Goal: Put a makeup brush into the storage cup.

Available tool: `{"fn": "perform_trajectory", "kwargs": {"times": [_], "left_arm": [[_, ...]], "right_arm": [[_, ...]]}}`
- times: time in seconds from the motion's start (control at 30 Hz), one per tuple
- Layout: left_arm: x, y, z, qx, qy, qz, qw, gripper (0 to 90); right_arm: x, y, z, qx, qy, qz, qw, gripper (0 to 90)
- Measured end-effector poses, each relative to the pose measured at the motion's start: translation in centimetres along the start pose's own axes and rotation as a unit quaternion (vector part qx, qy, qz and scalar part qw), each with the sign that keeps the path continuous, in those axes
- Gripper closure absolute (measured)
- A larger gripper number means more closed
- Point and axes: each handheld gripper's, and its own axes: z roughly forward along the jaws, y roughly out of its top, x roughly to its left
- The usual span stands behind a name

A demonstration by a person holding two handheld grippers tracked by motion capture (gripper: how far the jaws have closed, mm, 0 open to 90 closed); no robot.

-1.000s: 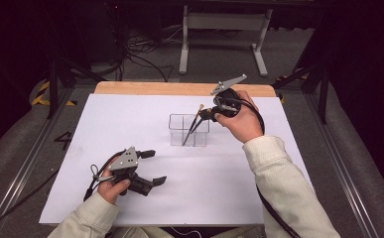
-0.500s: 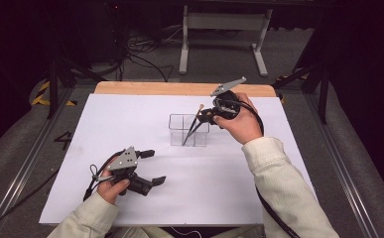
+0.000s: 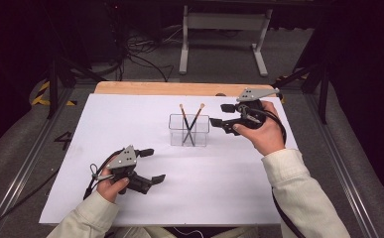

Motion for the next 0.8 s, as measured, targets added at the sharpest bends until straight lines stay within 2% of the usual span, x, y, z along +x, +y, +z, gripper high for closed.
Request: {"fn": "perform_trajectory", "kwargs": {"times": [0.33, 0.47, 0.53, 0.6, 0.8], "left_arm": [[0.3, 0.2, -1.1, -0.012, 0.01, -0.003, 0.9999, 3.2], [0.4, 0.2, -1.5, -0.015, 0.016, -0.005, 0.9998, 3.1], [0.4, 0.2, -1.8, -0.016, 0.018, -0.005, 0.9997, 3.0], [0.5, 0.2, -2.2, -0.019, 0.02, -0.008, 0.9996, 2.6], [0.8, 0.0, -3.2, -0.032, 0.026, -0.017, 0.999, 2.3]], "right_arm": [[1.2, -2.5, -3.2, -0.062, -0.004, -0.008, 0.9981, 27.5], [1.5, -3.2, -3.8, -0.076, -0.007, -0.012, 0.997, 24.8], [1.6, -4.1, -4.5, -0.089, -0.014, -0.022, 0.9957, 20.7], [1.5, -4.8, -5.0, -0.097, -0.022, -0.031, 0.9945, 19.2], [1.1, -6.6, -5.9, -0.114, -0.024, -0.026, 0.9928, 16.1]]}}
